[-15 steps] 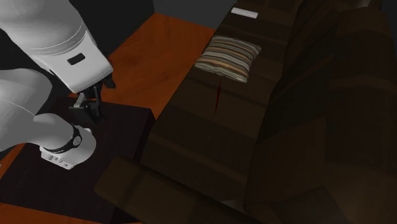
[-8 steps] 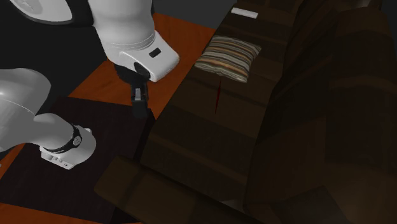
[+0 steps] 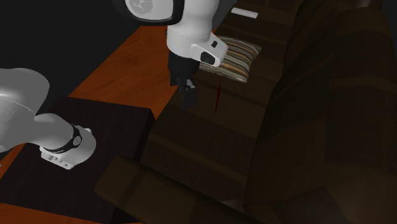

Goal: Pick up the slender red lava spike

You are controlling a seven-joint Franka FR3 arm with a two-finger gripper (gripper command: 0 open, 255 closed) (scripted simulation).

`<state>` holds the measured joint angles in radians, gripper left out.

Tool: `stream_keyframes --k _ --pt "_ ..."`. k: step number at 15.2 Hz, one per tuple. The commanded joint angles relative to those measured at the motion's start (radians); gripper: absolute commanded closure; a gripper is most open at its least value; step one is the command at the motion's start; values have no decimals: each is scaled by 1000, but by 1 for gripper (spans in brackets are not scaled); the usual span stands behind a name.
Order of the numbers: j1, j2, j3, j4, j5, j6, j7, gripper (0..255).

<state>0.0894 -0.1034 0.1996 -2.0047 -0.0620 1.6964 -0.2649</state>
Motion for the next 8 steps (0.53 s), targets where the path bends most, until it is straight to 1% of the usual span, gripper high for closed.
stream_keyframes --k 1,5,8 --pt "16 85 21 62 -33 2 -8 0" --pt "58 252 58 203 -107 -18 -18 0" --pt "98 377 78 317 -165 -44 -28 0"
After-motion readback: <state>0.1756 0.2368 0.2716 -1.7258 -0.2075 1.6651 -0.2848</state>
